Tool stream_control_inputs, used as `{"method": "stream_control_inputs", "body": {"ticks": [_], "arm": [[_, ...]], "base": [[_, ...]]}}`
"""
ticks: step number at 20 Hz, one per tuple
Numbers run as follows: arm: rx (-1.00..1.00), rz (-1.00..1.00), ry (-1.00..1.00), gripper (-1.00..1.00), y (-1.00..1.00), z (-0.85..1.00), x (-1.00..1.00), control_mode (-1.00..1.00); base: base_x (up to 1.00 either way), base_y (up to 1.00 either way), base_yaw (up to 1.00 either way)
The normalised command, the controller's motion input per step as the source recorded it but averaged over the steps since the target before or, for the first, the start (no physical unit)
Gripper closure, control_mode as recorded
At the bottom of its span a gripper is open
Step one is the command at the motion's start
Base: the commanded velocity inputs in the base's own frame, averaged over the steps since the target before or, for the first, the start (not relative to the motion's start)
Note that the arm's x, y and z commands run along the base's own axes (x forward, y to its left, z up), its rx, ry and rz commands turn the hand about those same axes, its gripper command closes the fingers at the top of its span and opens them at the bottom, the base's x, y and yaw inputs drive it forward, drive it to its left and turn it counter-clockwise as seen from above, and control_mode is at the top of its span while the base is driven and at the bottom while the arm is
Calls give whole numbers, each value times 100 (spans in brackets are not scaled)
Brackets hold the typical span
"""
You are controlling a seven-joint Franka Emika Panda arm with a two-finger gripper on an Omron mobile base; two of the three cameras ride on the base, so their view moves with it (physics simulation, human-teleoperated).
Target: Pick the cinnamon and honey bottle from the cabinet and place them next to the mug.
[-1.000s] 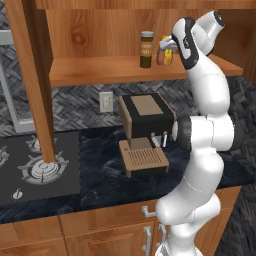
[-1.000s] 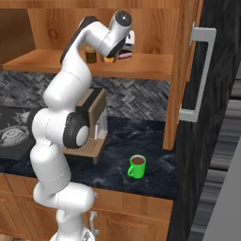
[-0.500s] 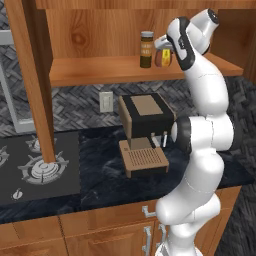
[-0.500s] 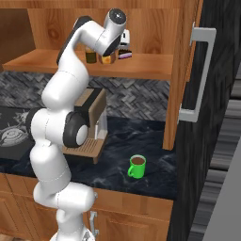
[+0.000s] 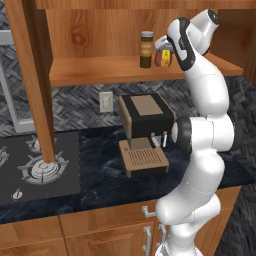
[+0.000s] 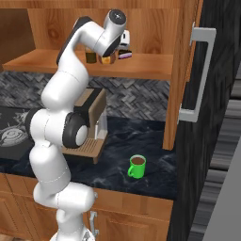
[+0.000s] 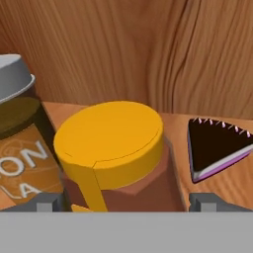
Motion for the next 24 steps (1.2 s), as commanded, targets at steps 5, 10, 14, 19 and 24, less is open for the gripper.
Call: {"method": "stream_control_inputs", "body": {"ticks": [5,10,14,19,24], "arm": [[0,0,-1,-100,0,-7,0,-100],[0,0,0,-100,0,0,0,-100],[0,0,0,100,0,0,0,-100],[0,0,0,100,0,0,0,-100],[0,0,0,100,0,0,-15,-100]], "base": [[0,0,0],[0,0,0],[0,0,0],[0,0,0],[0,0,0]]}}
